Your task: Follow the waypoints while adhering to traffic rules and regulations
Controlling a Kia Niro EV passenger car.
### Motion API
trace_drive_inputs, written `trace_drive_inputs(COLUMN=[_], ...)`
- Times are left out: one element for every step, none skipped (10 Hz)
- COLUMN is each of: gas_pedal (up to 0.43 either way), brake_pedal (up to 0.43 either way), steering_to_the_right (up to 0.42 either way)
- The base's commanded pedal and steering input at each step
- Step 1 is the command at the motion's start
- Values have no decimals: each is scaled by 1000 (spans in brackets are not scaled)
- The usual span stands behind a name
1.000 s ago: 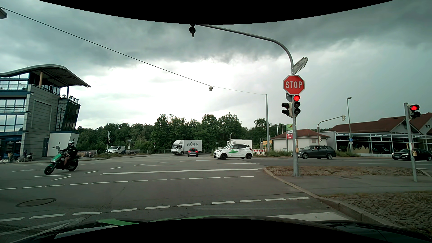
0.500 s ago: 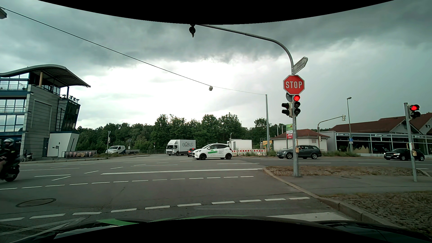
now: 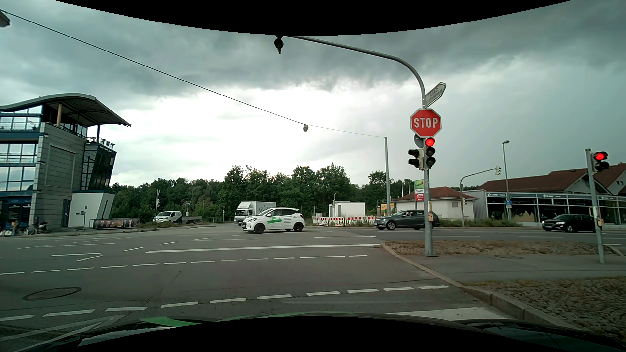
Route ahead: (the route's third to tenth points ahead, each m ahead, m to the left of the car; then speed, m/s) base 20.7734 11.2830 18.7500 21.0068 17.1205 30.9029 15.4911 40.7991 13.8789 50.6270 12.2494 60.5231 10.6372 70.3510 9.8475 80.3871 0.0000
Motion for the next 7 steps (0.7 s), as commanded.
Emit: trace_drive_inputs(gas_pedal=[0,0,0,0,0,0,0], brake_pedal=[323,329,329,329,323,323,329], steering_to_the_right=[-94,-95,-95,-94,-95,-94,-95])
